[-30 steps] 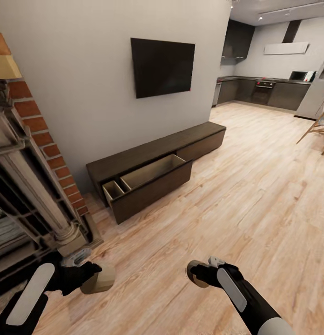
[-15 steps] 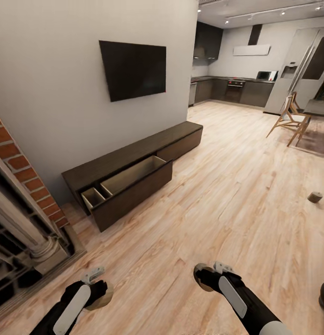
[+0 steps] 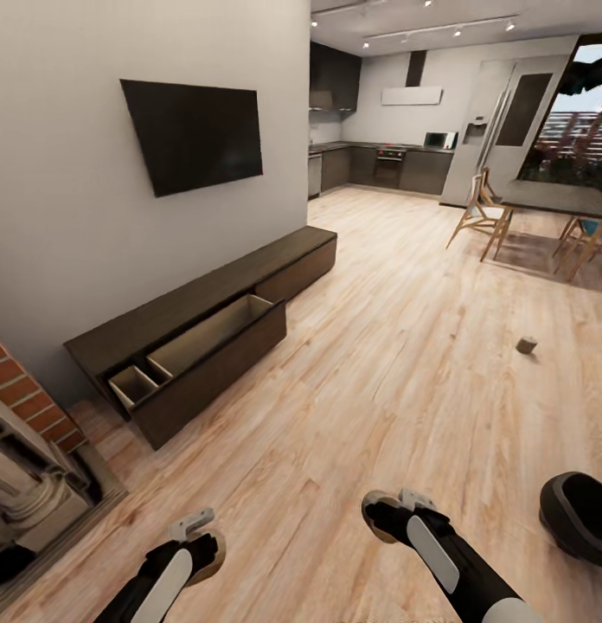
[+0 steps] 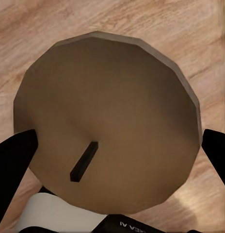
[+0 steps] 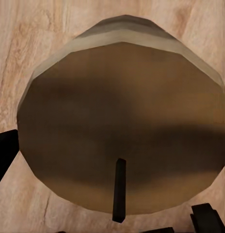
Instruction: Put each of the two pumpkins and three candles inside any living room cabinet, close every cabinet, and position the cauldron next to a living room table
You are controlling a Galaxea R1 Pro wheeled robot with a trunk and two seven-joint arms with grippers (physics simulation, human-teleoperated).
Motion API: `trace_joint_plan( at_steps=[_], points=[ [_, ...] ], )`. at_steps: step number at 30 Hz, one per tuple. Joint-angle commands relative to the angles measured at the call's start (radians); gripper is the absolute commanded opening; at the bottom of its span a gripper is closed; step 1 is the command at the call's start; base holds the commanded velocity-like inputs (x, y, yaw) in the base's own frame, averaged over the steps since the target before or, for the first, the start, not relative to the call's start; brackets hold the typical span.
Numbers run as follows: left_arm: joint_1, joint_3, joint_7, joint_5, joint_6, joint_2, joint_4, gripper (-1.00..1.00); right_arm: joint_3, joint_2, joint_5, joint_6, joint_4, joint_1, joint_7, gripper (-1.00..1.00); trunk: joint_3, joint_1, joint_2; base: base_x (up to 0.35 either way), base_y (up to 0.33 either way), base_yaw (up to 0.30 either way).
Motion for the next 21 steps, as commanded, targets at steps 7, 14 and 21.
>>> trace_joint_plan(
  at_steps=[7,14,21],
  points=[
    [0.001,-0.041,0.009,0.002,-0.029,-0.016,0.011,-1.0,0.007,-0.001,-0.01,-0.047,0.045,-0.001,-0.008,-1.0,-0.001,0.0,0.0,0.0,0.0,-0.29],
    [0.001,-0.043,0.009,0.003,-0.043,-0.013,0.013,-1.0,0.007,0.0,-0.011,-0.095,0.073,-0.001,0.005,-1.0,-0.001,0.0,0.0,0.051,0.0,-0.29],
    [0.001,-0.045,0.009,0.003,-0.043,-0.016,0.016,-1.0,0.009,0.0,-0.01,-0.097,0.074,-0.001,0.007,-1.0,-0.001,0.0,0.0,0.281,-0.006,-0.29]
  ],
)
